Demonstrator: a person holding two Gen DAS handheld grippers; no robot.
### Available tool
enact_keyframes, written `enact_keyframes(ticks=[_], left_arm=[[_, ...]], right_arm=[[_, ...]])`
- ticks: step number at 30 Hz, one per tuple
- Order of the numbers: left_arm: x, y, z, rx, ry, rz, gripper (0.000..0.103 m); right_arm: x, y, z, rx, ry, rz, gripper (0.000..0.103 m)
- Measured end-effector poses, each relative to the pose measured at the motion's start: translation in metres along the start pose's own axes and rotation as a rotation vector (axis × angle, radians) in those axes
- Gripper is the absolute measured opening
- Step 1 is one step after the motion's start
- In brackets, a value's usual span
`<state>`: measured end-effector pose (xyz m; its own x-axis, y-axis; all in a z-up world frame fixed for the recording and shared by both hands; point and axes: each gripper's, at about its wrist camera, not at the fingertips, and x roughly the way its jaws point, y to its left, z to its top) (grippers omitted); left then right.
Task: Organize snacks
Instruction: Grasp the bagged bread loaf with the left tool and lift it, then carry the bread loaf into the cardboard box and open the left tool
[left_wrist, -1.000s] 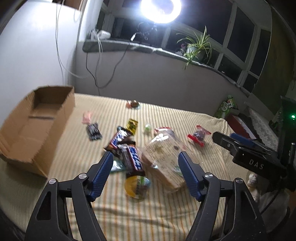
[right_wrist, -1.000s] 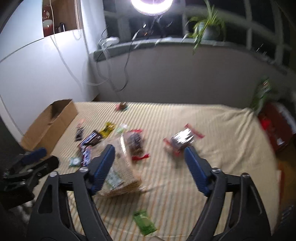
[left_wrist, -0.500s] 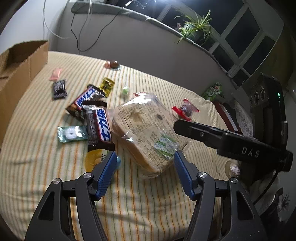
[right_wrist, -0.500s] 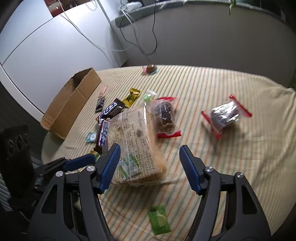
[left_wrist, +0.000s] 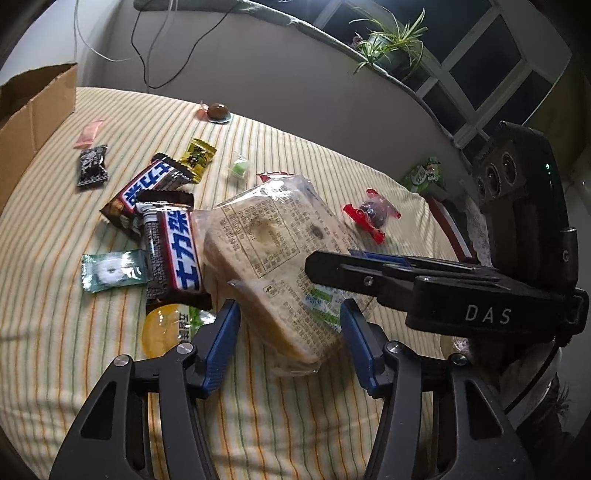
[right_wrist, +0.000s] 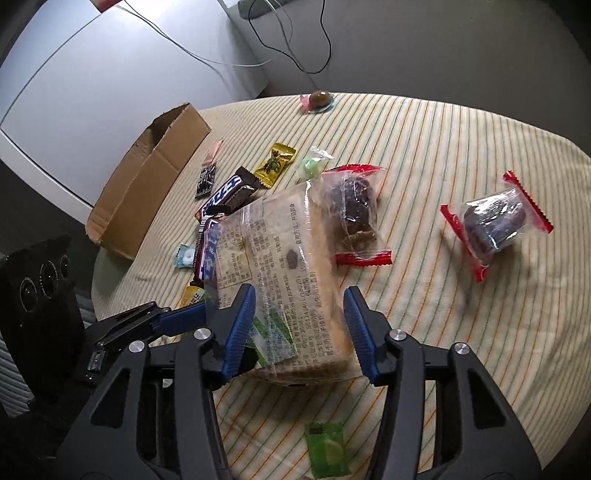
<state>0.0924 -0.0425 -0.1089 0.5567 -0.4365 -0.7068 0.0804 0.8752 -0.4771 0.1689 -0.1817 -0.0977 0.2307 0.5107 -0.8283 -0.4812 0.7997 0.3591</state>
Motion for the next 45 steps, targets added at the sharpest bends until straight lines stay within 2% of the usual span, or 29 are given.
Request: enact_keyframes(ticks=[10,21,32,45], left_arm=[[0.0,-0.001,0.003,0.017,-0.001,0.003,0.053],[-0.019,-0.001,0.004,0.037,-0.047,0.02,0.053],[-0.058,0.02,0.013,0.028,-0.135,0.048,0.053],[-0.104,0.062,0.025,-0.017,-0.244,0.124,0.053]], right_arm=[[0.001,0.004,0.001,-0.019,0.015,-0.015,0.052],[-0.006,0.025,0.005,-0.048,-0.001,-0.026,0.051],[-0.011,0.077,0.025,-0.124,-0.028,-0.016,0.051],[0.006,0.151,0.063,-0.219,-0.047,0.027,0.051]])
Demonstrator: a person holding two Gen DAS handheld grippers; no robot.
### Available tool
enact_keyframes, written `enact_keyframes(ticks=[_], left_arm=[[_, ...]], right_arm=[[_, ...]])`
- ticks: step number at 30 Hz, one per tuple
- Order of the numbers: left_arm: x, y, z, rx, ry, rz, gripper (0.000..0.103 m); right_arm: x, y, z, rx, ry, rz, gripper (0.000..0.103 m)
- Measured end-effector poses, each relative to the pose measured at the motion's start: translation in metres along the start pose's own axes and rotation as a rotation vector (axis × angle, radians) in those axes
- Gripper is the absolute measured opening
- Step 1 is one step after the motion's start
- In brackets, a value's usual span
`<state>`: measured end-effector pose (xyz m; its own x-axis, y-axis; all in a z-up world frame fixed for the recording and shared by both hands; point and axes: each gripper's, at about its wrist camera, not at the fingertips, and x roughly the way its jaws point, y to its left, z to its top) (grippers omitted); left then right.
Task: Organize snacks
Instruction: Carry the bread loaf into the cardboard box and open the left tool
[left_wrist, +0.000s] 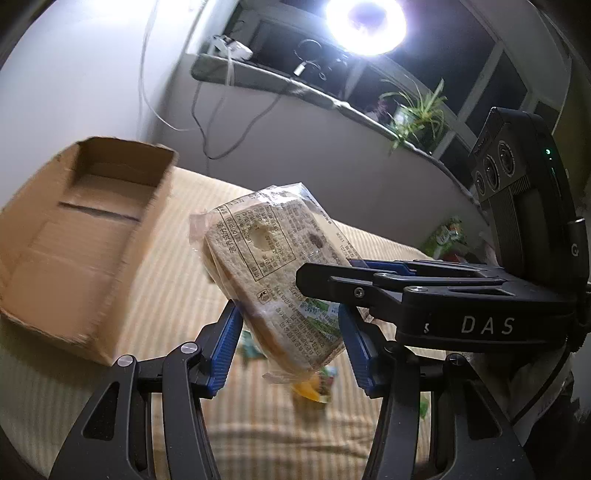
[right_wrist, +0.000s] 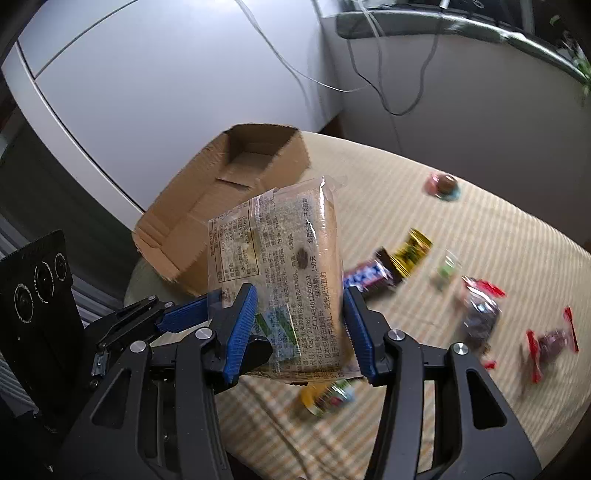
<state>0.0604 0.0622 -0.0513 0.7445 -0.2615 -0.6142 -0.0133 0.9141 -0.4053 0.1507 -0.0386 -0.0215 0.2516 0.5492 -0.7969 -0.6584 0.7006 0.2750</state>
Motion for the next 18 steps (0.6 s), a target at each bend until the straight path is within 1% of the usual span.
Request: enact_keyframes(ticks=[13,18], left_arm=[[-0.03,0.06,0.022,-0.059,-0.092,0.113,0.053],[-0.037,0.084,0.027,-0.09,-0.112,0.151,0.053]], right_arm=[[0.042,0.063,0.051,-0.089,-0.003,0.08,0.051],[0.062,0.084,0.067,-0.126,0.005,0.111,0.051]])
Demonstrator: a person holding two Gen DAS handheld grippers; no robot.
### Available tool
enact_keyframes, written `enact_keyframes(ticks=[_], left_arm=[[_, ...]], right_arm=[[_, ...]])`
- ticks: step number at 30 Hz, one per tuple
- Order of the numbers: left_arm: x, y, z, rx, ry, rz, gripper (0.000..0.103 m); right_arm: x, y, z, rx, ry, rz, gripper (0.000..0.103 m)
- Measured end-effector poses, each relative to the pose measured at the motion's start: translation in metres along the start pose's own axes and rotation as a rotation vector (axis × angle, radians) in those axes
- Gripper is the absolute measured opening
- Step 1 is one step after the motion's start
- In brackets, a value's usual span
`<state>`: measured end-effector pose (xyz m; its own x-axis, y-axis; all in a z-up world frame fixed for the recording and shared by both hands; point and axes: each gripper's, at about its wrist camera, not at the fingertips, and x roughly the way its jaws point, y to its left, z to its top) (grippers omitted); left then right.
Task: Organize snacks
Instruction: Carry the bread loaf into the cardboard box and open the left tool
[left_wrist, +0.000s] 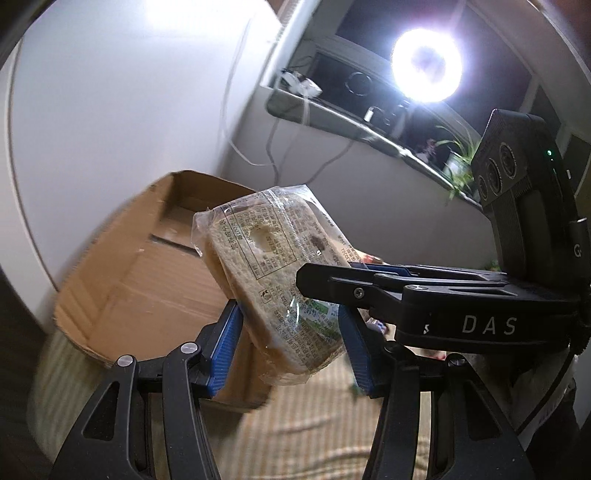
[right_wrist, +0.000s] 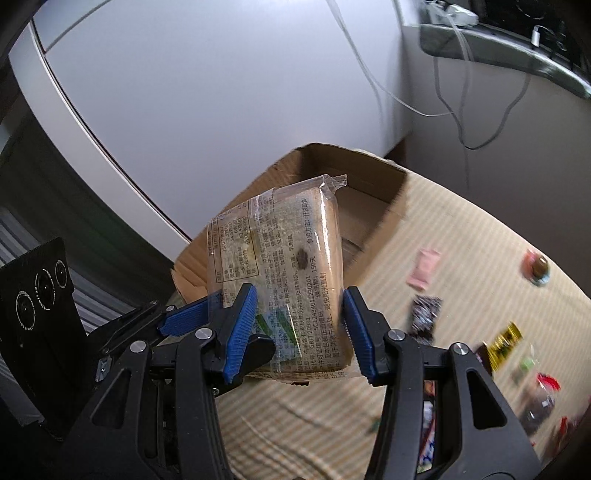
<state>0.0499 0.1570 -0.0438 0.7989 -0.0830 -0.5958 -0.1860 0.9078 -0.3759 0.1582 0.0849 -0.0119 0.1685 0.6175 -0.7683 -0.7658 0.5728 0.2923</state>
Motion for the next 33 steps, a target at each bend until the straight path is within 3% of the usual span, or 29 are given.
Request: enact_keyframes(ticks=[11,23,33], left_arm=[[0.012,0.041,0.008,-0.058,0.005,0.059,0.053],[0.026,0.062,0.008,-0.089,0.029,0.087,0.053],[0.019,0.061,0.007,-0.078,0.015,0.128,0.051]], right_arm=[[0.048,0.017,0.018,-0.036,0.049,0.043,0.051],[0.081,0.015,0.026,-0.042,0.096,0.061,0.051],[0.081,0.015,0.031,-0.062,0.07,0.007,0.051]])
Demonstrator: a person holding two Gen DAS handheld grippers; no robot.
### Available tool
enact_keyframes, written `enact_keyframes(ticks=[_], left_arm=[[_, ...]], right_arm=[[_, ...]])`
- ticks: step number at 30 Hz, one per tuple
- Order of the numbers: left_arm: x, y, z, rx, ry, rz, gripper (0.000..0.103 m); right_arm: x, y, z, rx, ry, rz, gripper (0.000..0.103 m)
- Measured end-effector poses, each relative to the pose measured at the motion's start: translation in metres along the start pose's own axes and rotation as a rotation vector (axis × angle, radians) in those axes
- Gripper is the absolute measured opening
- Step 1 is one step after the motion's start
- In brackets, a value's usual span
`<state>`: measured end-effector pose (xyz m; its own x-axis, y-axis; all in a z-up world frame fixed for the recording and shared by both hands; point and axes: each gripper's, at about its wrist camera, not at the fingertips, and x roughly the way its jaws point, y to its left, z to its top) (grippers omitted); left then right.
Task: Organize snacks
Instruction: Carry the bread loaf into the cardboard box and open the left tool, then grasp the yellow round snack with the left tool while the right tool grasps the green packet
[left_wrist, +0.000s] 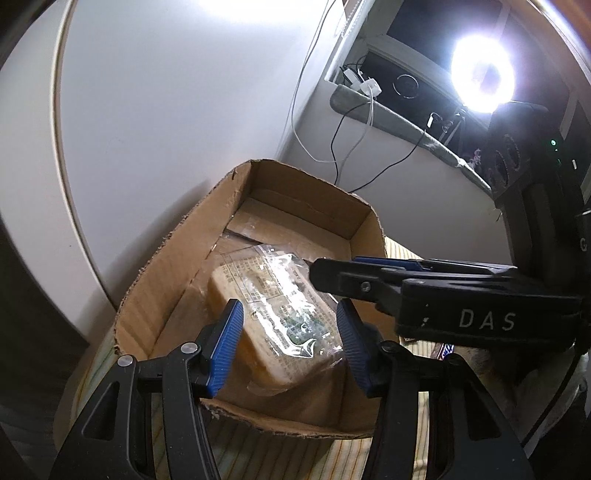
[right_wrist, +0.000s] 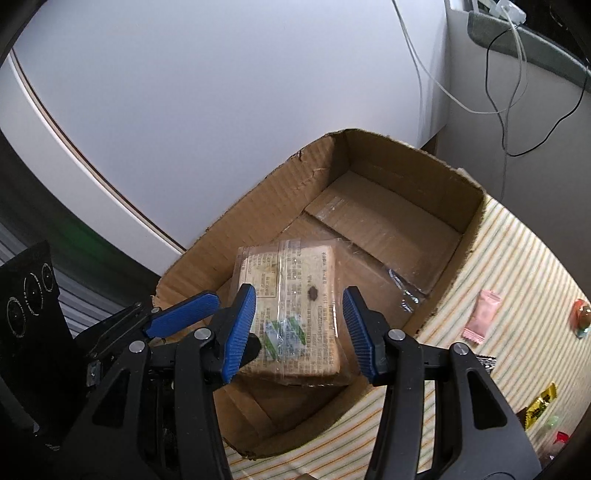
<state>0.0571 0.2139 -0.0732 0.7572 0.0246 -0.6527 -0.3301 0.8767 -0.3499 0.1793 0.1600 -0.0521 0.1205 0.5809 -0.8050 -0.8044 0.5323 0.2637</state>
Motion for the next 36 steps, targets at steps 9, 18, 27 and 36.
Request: enact_keyframes(ticks=[9,18,27,36], left_arm=[[-0.021,-0.012,-0.005,0.026,-0.03,0.01,0.051],[-0.035,-0.048,-0.025,0.084,-0.014,-0.047,0.051],[-0.03,-0.09,-0.052,0.156,0.048,-0.137,0.051],[-0.019,-0.134,-0.085,0.231,0.148,-0.219,0.053]], right_arm=[[-0.039,-0.003,-0.018,0.007,-0.049,-0.037,0.051],[-0.1,-0.023,-0.065,0.042,-0.126,-0.126,0.051],[-0.158,-0.059,-0.141,0.1,-0.165,-0.271,0.051],[-0.193,-0.096,-0.22,0.206,-0.142,-0.385,0.051]])
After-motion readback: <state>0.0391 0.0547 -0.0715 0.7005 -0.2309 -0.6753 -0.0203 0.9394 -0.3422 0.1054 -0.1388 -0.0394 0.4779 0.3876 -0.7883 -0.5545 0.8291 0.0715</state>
